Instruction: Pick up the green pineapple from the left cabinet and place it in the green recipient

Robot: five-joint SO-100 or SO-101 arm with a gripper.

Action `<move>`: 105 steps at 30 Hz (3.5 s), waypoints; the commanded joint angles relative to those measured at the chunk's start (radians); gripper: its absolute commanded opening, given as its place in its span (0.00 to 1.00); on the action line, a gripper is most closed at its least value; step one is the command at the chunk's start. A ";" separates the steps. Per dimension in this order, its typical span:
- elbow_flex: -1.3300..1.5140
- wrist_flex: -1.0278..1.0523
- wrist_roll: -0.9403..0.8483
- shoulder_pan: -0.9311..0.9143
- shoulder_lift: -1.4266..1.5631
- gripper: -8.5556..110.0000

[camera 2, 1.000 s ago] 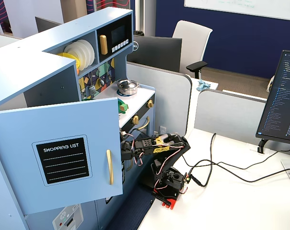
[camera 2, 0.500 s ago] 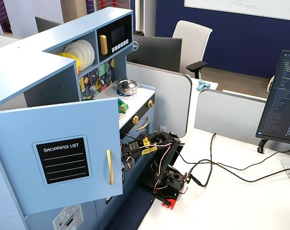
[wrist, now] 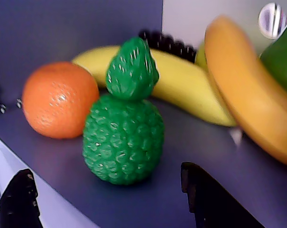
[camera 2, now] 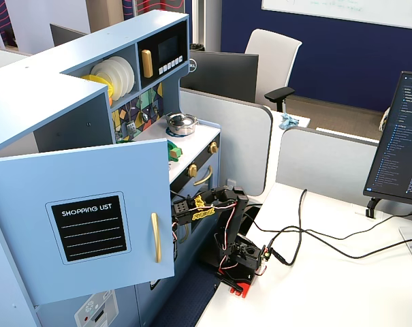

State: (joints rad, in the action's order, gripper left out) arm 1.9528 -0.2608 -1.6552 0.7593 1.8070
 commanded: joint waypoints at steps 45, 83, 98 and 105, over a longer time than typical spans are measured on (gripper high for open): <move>-0.699 0.149 0.074 -0.018 -0.534 0.08; 0.081 0.807 -0.089 -0.459 0.973 0.07; -0.503 0.607 -0.048 -0.736 0.321 0.07; -0.703 0.555 -0.072 -0.778 0.028 0.07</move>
State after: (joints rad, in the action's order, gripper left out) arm 1.3975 0.3543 -1.7119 0.0123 1.9436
